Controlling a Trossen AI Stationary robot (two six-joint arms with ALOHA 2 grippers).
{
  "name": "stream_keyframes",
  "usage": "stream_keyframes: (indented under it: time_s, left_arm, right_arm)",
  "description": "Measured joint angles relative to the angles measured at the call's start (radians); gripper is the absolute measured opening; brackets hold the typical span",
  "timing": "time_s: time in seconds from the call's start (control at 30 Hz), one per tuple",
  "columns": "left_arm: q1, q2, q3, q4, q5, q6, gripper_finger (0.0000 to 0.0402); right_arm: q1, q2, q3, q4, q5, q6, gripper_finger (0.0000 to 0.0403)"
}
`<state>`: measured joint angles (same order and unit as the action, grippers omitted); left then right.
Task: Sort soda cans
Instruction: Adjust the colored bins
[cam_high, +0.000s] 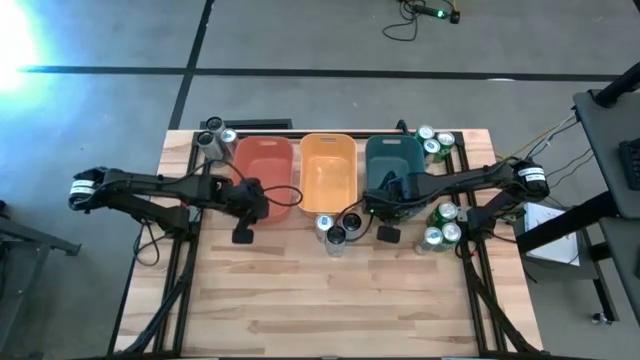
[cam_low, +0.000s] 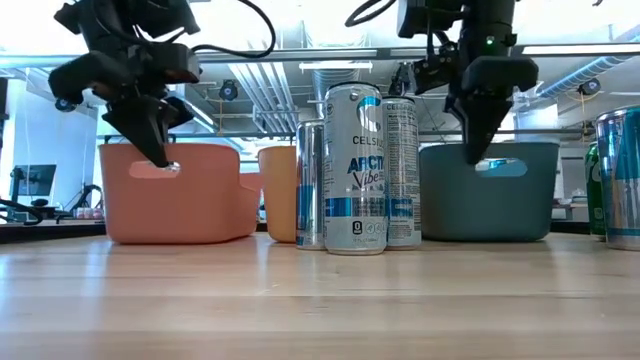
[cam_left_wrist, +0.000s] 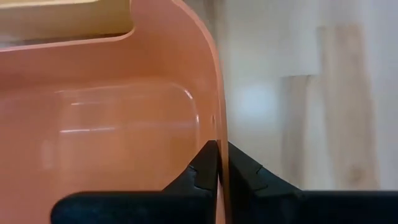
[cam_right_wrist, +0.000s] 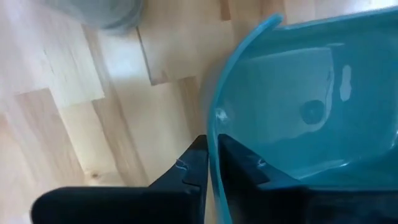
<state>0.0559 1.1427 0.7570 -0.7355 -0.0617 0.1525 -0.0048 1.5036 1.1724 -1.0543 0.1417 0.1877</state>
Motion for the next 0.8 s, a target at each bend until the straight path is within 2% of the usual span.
stream_keyframes:
  time_s: [0.17,0.53,0.8]
  left_arm:
    - [0.004,0.001,0.0,-0.003,-0.051,0.017,0.0]
    - [0.004,0.001,0.0,0.002,0.03,-0.075,0.0]
    - [0.004,0.001,0.0,0.002,0.031,-0.079,0.0]
  right_arm:
    - [0.0,0.001,0.0,-0.003,0.0,0.002,0.0053]
    - [0.003,0.003,0.0,-0.028,-0.033,0.004,0.0101]
    - [0.022,0.003,0.0,-0.13,-0.048,-0.043,0.0126]
